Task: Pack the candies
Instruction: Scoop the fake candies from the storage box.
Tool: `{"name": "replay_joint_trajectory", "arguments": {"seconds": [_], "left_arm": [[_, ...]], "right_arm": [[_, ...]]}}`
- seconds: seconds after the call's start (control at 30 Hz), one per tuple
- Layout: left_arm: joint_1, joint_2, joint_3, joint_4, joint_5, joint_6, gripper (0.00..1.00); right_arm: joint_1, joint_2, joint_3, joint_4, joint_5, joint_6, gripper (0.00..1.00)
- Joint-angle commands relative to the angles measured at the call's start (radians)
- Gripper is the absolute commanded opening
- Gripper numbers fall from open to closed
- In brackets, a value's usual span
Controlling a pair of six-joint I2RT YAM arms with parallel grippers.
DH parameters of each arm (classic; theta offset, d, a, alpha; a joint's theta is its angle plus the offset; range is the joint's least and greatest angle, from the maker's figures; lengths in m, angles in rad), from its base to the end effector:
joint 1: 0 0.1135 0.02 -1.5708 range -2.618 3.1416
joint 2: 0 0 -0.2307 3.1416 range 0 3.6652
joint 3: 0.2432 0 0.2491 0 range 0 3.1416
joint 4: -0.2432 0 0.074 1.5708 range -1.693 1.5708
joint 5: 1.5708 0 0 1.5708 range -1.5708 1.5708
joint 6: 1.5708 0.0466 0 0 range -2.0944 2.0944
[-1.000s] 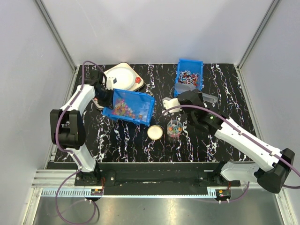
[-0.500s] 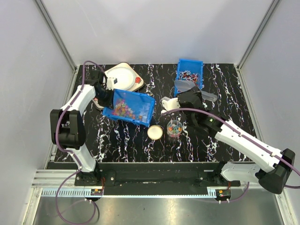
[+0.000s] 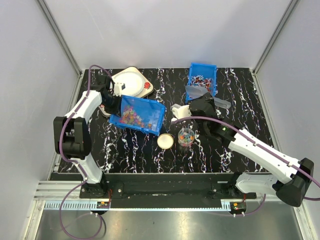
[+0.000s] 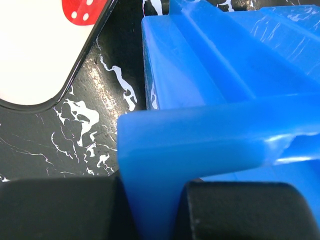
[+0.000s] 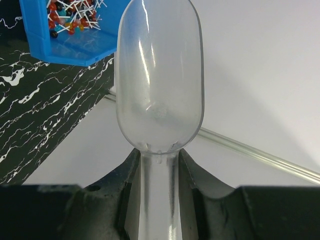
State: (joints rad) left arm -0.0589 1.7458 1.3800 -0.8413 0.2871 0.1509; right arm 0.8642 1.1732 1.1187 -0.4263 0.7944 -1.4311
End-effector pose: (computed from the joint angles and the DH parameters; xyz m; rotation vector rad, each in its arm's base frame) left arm 0.3482 -0.0338 0.1993 0.3597 2.7200 -0.3728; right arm 0.2005 0.1837 0.3236 -1.6362 1.3021 -1.1598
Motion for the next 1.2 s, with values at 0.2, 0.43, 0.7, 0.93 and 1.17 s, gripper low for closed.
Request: {"name": "replay_joint_trajectory", "arguments": {"seconds": [0.2, 0.43, 0.7, 0.93, 1.17], "left_arm": [[-0.013, -0.083, -0.016, 0.036, 0.021, -0.010, 0.00], [-0.022, -0.074, -0.015, 0.047, 0.023, -0.027, 0.00], [-0.022, -0.022, 0.042, -0.062, 0.104, -0.004, 0.00], [-0.016, 0.081, 0.187, -0.370, 0.152, 0.169, 0.00], [0.007, 0.153, 0.286, -0.705, 0.458, 0.383, 0.00]], "right_arm": [[0.012, 0.064, 0.243, -0.190, -0.216, 0.250, 0.00], [0.044, 0.187, 0.345, -0.295, -0.307, 0.322, 0.00], [0.075, 0.276, 0.473, -0.417, -0.498, 0.451, 0.00], [0.075, 0.250, 0.546, -0.491, -0.733, 0.592, 0.00], [0.073, 0.241, 0.605, -0.552, -0.886, 0.652, 0.00]]}}
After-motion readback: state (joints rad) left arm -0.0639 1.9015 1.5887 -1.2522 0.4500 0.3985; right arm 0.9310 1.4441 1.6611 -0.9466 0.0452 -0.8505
